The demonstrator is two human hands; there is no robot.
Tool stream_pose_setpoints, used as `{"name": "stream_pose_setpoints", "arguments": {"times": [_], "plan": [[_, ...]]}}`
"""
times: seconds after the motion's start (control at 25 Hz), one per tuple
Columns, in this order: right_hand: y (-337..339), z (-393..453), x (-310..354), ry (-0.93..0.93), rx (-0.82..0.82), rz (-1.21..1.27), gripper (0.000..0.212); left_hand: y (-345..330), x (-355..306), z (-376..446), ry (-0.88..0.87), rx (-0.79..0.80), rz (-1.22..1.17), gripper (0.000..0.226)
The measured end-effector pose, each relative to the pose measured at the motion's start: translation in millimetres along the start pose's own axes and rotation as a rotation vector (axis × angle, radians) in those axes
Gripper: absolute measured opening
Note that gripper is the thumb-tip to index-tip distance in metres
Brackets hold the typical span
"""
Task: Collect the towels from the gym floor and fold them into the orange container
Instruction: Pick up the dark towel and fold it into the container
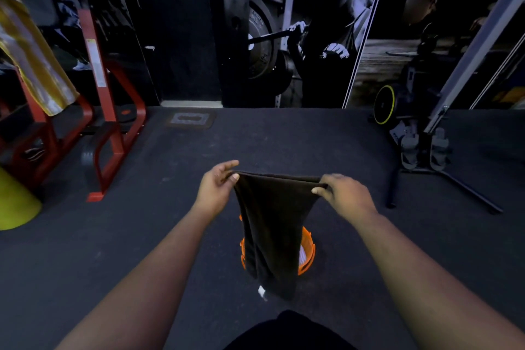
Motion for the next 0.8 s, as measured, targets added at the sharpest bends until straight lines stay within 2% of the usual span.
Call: {"name": "stream_pose_setpoints", "arguments": {"times": [0.04, 0.12, 0.2, 0.28, 0.32, 0.4, 0.44, 0.48, 0.52, 0.56, 0.6, 0.72, 0.8], "plan": [[1.4, 1.0, 0.7, 0.015, 0.007, -0.055, 0.022, -0.5, 2.3, 1.3, 0.046, 0.011, -0.108, 0.035], [9.9, 1.8, 5.7, 0.067, -0.081, -0.054, 0.024, -4.2, 7.1, 2.9, 0.192, -0.031, -0.332, 0.031], [17.0, 1.0, 11.8, 0.078, -0.161, 0.066, 0.022, -6.7, 6.9, 2.5, 0.301, -0.133, -0.373, 0.021], [15.2, 3.6, 9.7, 0.022, -0.145, 0.256, 0.022, -6.2, -4.7, 3.1, 0.226, -0.156, -0.124, 0.016], [11.8, 6.0, 5.0, -0.012, -0.133, 0.359, 0.022, -7.7, -13.0, 4.3, 0.117, -0.106, 0.016, 0.026], [8.7, 8.4, -2.7, -0.038, -0.155, 0.57, 0.023, -23.3, -24.3, 8.0, -0.079, 0.161, 0.228, 0.063], [7.3, 9.2, -4.8, -0.052, -0.162, 0.677, 0.022, -34.8, -24.8, 7.7, -0.116, 0.343, 0.432, 0.077], [4.3, 10.3, -5.7, -0.073, -0.143, 0.799, 0.022, -43.5, -20.8, 5.2, -0.136, 0.505, 0.701, 0.078], [2.2, 10.9, -2.5, -0.083, -0.104, 0.916, 0.023, -46.4, -16.1, 3.8, -0.162, 0.584, 0.959, 0.067], [2.4, 11.8, 1.9, -0.079, -0.081, 1.015, 0.025, -45.3, -15.9, 7.1, -0.179, 0.575, 1.072, 0.053], [7.5, 10.6, 8.7, -0.064, -0.09, 1.119, 0.026, -38.8, -21.7, 9.2, -0.127, 0.53, 1.005, 0.042], [18.8, 3.2, 17.2, -0.075, -0.169, 1.519, 0.045, -26.7, -45.3, 4.9, 0.187, 0.454, 0.115, 0.024], [-3.0, -3.2, 28.9, -0.085, 0.002, 1.489, 0.065, -26.3, -73.2, 1.1, 0.252, 0.386, -0.251, 0.019]]}}
Point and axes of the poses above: each hand's wrist, its own z-axis towards the middle knuckle, its own y-axis out of the back of the hand, x = y × z, the point moved 8 cm from there along z, towards the middle knuckle, and after that the axes turned 7 degrees about z, right-handed, at the moved point
